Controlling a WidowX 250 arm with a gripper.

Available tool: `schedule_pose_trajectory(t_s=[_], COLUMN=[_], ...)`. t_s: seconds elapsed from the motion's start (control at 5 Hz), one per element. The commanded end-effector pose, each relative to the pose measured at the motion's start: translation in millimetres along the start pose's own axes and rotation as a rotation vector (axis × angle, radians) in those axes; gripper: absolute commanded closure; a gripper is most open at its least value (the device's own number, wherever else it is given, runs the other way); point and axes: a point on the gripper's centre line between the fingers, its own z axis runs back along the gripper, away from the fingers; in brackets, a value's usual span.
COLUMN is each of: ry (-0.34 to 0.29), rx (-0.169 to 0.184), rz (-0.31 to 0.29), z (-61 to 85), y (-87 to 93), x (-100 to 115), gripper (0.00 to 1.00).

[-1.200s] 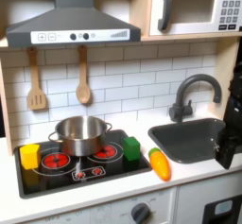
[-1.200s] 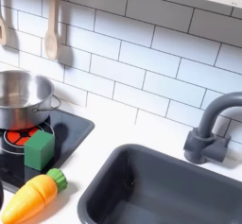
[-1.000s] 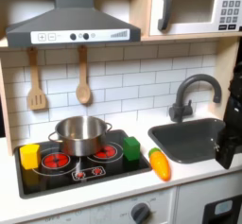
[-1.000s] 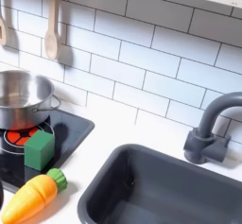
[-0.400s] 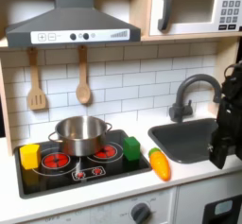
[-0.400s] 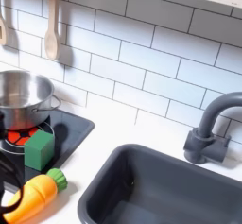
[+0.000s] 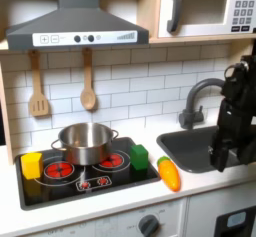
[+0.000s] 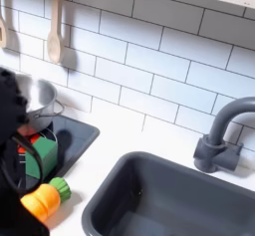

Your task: Reach green block

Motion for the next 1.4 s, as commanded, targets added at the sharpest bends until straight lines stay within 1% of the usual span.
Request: schedule_pose_trajectory(t_s=[0.0,0.2,0.4,0.6,0.8,1.2], ry=[-0.023,-0.029,-0.039,-0.039,-0.038,-0.045], rx=[0.014,0.018,0.027,0.039,0.044,0.059], rz=[0.021,0.033,0.026,0.015,0.013,0.029], z=[-0.9,-2.1,-1.7,-4.4,-7.2,-12.1], y=[15.8,22.4,28.4,31.9,34.5,45.4], x=[28.4,44.4,59.1,73.6,85.1,119.0], gripper=[0.0,0.0,0.0,0.0,0.0,0.0])
